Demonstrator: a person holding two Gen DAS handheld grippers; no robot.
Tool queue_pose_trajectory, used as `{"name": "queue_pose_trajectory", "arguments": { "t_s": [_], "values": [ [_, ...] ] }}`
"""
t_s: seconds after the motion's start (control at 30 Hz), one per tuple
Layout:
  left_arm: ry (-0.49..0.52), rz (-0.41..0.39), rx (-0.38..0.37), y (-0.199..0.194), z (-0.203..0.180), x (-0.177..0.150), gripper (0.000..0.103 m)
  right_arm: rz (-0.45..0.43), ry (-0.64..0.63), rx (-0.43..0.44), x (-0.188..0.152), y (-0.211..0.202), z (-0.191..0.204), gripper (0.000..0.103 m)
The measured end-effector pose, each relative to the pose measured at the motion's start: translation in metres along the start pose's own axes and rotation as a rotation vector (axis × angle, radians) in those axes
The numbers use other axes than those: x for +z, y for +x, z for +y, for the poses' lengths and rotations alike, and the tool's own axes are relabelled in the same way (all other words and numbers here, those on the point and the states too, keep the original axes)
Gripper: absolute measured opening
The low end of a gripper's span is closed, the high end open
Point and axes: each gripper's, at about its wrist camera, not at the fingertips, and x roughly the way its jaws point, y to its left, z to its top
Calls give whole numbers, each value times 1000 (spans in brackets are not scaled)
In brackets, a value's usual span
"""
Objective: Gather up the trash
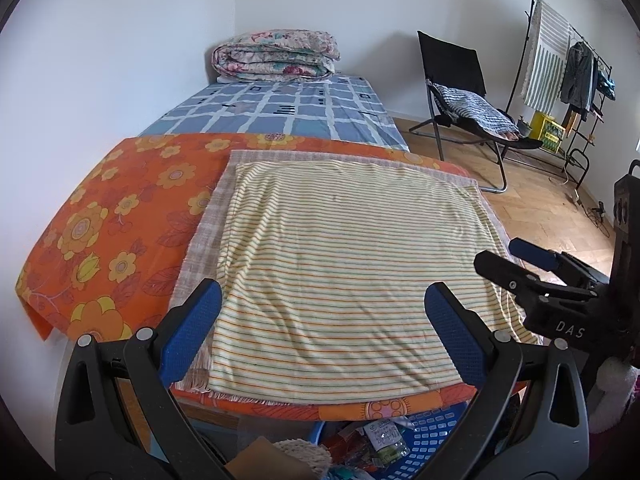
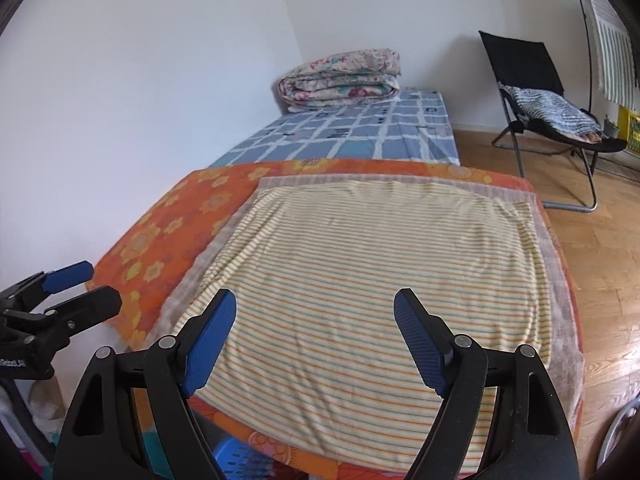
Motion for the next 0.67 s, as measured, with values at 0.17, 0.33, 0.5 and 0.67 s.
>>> {"name": "queue_pose_trajectory", "arguments": {
  "t_s": [0.17, 0.33, 0.5, 0.67],
  "values": [
    [11, -1, 15, -1, 1, -4, 103, -5, -5, 10, -1, 1, 8, 81],
    [13, 13, 23, 0, 4, -10, 103, -10, -24, 5, -4, 0, 15, 81],
    [8, 11, 33, 1, 6, -11, 103, -6, -33, -7, -6, 3, 17, 81],
    [12, 13, 54, 3, 6, -12, 103, 6, -18, -8, -8, 5, 14, 81]
  ]
}}
